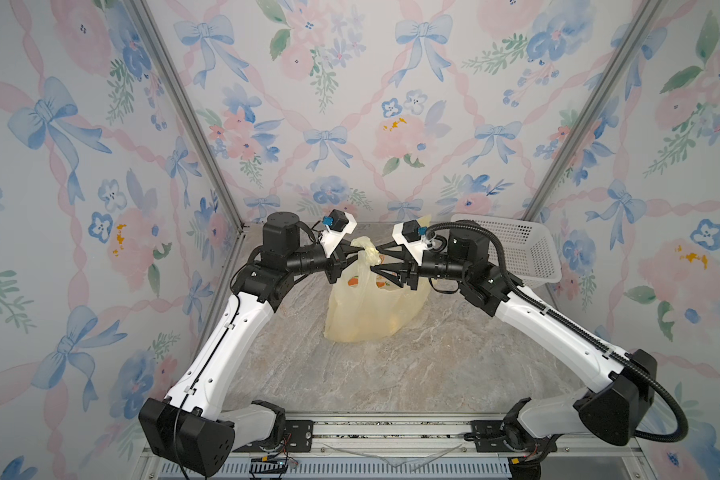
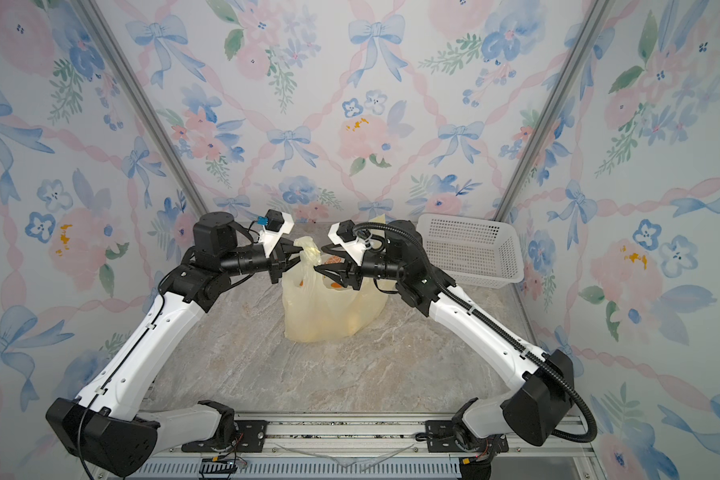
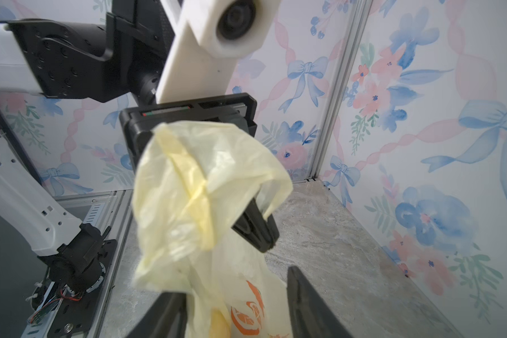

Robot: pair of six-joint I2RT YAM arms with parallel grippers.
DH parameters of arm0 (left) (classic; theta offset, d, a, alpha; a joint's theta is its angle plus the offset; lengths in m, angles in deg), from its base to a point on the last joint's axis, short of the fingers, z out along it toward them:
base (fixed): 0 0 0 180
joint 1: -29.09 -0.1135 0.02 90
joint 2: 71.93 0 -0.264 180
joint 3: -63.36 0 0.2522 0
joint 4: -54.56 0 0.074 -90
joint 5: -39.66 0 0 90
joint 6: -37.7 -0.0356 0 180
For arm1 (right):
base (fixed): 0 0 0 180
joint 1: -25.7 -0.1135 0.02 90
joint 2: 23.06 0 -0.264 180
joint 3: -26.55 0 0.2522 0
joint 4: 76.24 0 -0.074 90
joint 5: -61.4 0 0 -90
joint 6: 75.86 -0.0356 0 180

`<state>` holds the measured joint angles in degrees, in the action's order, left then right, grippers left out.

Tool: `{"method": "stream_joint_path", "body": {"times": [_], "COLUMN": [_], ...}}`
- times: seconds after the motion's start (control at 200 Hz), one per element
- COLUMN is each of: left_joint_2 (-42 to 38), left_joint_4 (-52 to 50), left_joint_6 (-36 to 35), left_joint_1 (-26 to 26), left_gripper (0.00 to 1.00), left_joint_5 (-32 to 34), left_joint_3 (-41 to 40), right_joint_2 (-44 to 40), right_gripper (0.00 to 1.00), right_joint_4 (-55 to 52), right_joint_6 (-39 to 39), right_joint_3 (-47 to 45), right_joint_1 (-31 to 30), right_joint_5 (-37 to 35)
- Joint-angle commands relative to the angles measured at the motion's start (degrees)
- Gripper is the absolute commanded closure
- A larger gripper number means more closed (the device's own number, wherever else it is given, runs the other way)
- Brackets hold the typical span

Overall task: Place the pears into plastic bags & tie knots
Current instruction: Tie the plastic bag at the center of the board.

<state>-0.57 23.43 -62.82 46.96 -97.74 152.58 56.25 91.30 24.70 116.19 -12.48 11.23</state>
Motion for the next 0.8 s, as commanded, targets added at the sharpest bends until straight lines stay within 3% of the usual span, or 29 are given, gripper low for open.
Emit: {"method": "stream_joint_path", "body": {"times": [0.0,0.195,0.415,0.56,0.655,0.79], "left_joint_2": [-0.51,-0.31,-0.64,-0.75,-0.75,-1.02], "left_joint_4": [0.37,0.35,0.36,0.41,0.40,0.40], "left_joint_6": [-0.67,-0.74,-0.86,-0.90,-0.87,-0.94], "left_joint_1": [-0.20,-0.15,-0.15,-0.17,-0.19,-0.14], "left_gripper": [1.00,1.00,1.00,1.00,1.00,1.00], "left_joint_5": [-1.38,-2.21,-3.35,-3.58,-3.76,-3.49], "left_joint_3": [-0.58,-0.67,-1.08,-1.28,-1.28,-1.19], "right_joint_2": [-2.71,-2.30,1.12,4.61,5.58,6.73], "right_gripper": [0.39,0.22,0.26,0.41,0.55,0.84], "right_joint_4": [0.37,-1.83,-3.93,-7.51,-7.34,-10.40], "right_joint_6": [3.66,8.99,10.45,11.98,11.77,12.96], "right_joint_3": [0.19,2.61,7.74,13.20,14.99,17.78], "right_joint_1": [-0.72,-2.17,-0.98,-0.73,-0.76,-0.71], "right_joint_5": [5.23,6.64,7.05,6.57,7.16,7.05]}}
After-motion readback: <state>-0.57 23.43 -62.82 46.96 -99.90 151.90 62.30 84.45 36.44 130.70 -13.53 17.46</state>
